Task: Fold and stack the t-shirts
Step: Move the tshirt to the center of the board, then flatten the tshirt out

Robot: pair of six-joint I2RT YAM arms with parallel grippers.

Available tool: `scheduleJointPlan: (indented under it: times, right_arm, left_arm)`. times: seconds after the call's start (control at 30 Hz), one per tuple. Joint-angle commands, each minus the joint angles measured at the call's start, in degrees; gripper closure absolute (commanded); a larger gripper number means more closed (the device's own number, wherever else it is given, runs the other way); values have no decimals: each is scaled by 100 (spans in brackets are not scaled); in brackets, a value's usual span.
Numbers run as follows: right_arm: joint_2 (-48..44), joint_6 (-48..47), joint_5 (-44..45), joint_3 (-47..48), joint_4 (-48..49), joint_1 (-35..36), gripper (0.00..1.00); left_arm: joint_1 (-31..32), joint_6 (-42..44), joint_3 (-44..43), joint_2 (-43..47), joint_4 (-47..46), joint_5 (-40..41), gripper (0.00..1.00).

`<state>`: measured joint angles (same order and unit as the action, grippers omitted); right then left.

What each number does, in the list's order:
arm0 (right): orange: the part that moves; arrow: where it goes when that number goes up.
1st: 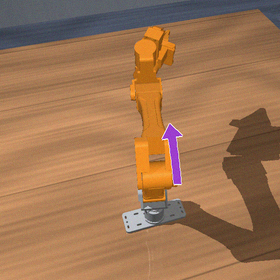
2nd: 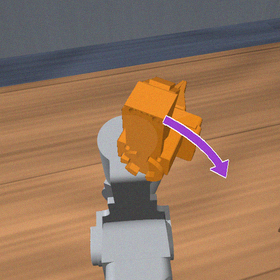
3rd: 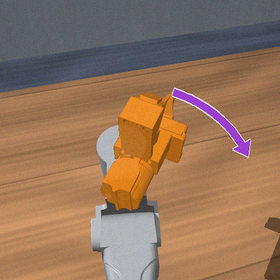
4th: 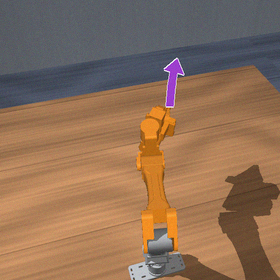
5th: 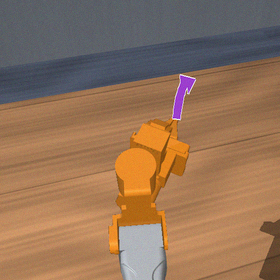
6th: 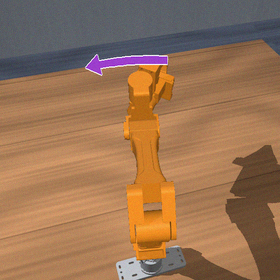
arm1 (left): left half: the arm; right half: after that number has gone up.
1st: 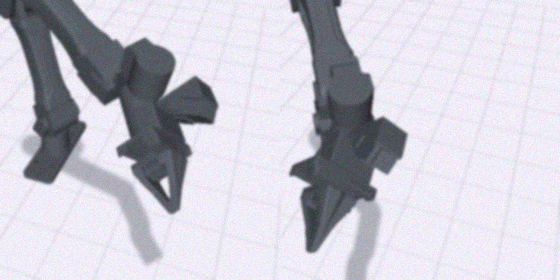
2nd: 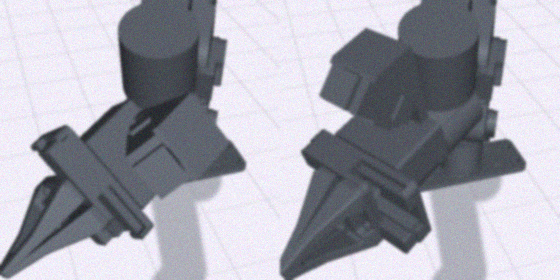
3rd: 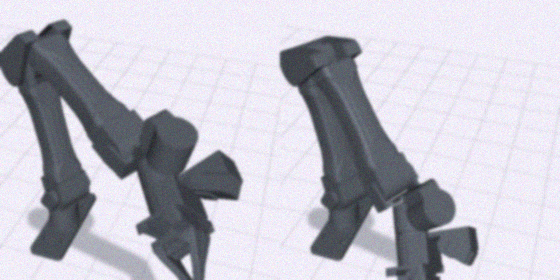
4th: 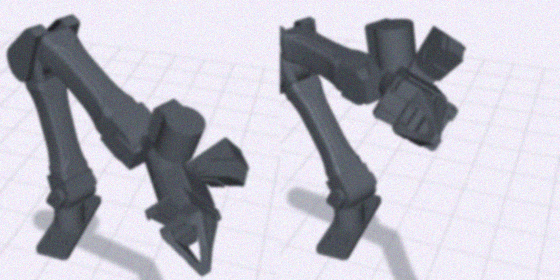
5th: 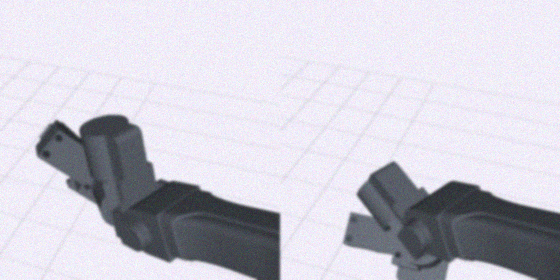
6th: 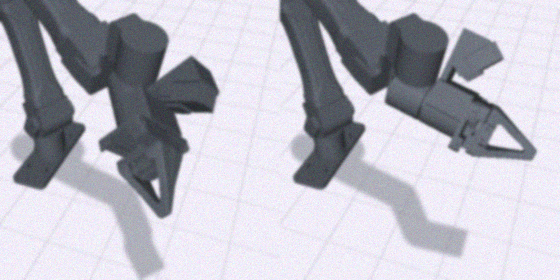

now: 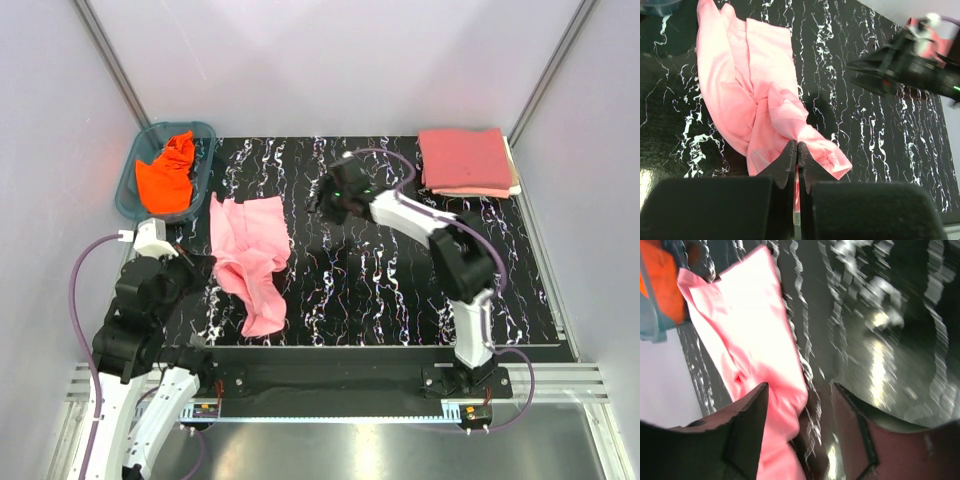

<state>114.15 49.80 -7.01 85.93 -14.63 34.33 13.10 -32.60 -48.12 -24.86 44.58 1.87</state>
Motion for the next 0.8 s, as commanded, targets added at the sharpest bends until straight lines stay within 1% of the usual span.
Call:
scheduleJointPlan:
  times: [0.0,0.07,0.1,0.33,0.37,0.4,0.5,0.6,0.77]
  right_arm:
    - [774,-531,338,1184,321,258,42]
    - [1308,-777,358,1591,321,250,45]
    - [1468,-892,340,1994,303,241,46]
    - [2761,-1288,226,3578,154,250,49]
    - [3066,-1323,209,3771,128,250,50]
    - [3235,-1359,200,4226,-73,250,50]
    - [3833,-1604,217,5088,-609,267,50]
    - [4097,-1737,305,5389,-734,303,50]
    - [4256,-1816,384,5540,-787,390,49]
  left_arm:
    - [61,192,-382,34,-99,112,100]
    - [69,201,-391,34,-63,173,100]
    - [78,201,-383,69,-46,173,100]
    - [96,52,-172,174,-54,16,100]
    - [96,26,-102,201,-54,7,100]
    - [96,-18,-75,253,-54,-2,100]
    - [96,-45,-22,306,-54,15,100]
    - [96,-54,4,359,-46,6,100]
    - [96,-45,31,359,-54,103,100]
